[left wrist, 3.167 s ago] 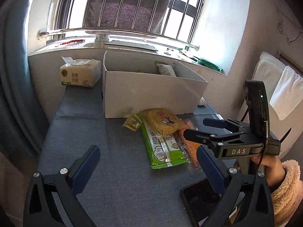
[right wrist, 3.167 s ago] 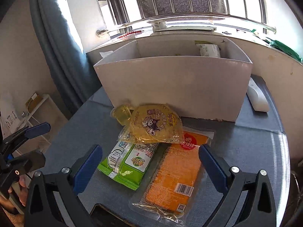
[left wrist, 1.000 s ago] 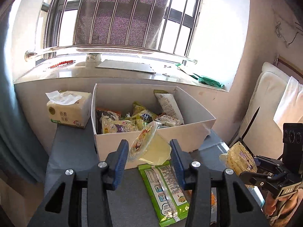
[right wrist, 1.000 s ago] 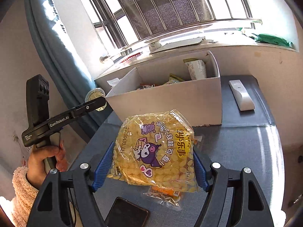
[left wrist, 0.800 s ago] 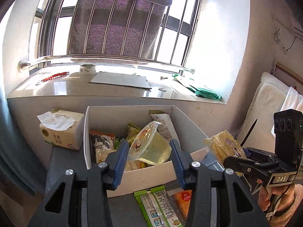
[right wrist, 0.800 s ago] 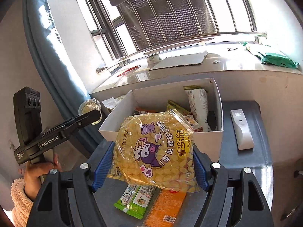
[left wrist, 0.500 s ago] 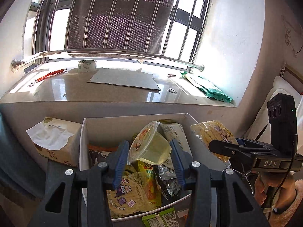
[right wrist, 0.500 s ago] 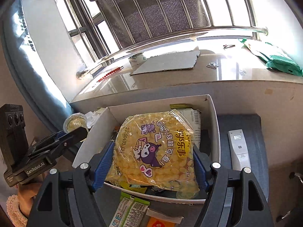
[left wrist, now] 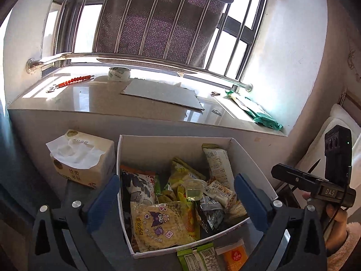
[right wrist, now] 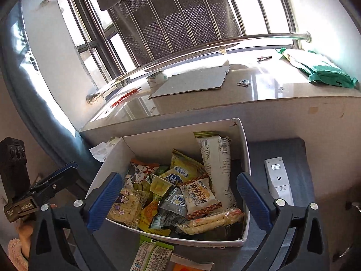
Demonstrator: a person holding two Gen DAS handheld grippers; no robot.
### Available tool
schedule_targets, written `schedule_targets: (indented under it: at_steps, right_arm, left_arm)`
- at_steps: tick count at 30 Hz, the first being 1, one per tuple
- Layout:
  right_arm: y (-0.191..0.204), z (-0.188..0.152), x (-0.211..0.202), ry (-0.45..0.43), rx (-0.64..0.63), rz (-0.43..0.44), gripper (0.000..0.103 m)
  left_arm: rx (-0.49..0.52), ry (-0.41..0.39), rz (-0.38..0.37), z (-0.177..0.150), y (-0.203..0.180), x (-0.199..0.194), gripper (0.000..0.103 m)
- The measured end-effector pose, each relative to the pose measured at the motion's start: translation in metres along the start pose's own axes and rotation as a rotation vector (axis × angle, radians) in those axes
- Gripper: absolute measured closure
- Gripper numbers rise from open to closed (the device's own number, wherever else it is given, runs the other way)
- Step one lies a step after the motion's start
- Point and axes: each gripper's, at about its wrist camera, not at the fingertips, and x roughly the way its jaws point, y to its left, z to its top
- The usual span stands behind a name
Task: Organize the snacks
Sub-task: 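Drop the corn-puff bag and jelly cup into the white box, then grasp the orange cake pack with the right tool while the left tool grasps the green biscuit pack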
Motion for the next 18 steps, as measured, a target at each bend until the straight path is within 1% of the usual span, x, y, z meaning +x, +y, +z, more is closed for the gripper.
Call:
schedule_targets:
  at_steps: [4,7,11,13,15,18]
  right_arm:
    - [0.007,-0.011,-0.016,-0.013,-0.023,0.014,0.000]
    - [0.013,-0.029,-0.034,-0.025,-0.040,0.042,0.000]
    - [0.019,-0.066,-0.056,-0.018,-0.080,0.061,0.000]
    - [0.019,-0.086,-0.064,-0.018,-0.087,0.067,0.000]
    - [0.019,-0.108,-0.072,-0.018,-0.083,0.069,0.000]
    - [0.017,-0.141,-0.079,0.010,-0.066,0.040,0.000]
  left_arm:
    - [0.024,-0.020,0.008,-0.010,-0.005,-0.019,0.000]
    - [0.049,-0.017,-0.001,-0.025,-0.013,-0.035,0.000]
    - [0.116,-0.010,0.029,-0.056,-0.028,-0.053,0.000]
    - [0.135,0.000,0.026,-0.074,-0.034,-0.060,0.000]
    - [0.134,0.008,0.040,-0.095,-0.039,-0.066,0.000]
    - [0.124,0.015,0.049,-0.124,-0.044,-0.076,0.000]
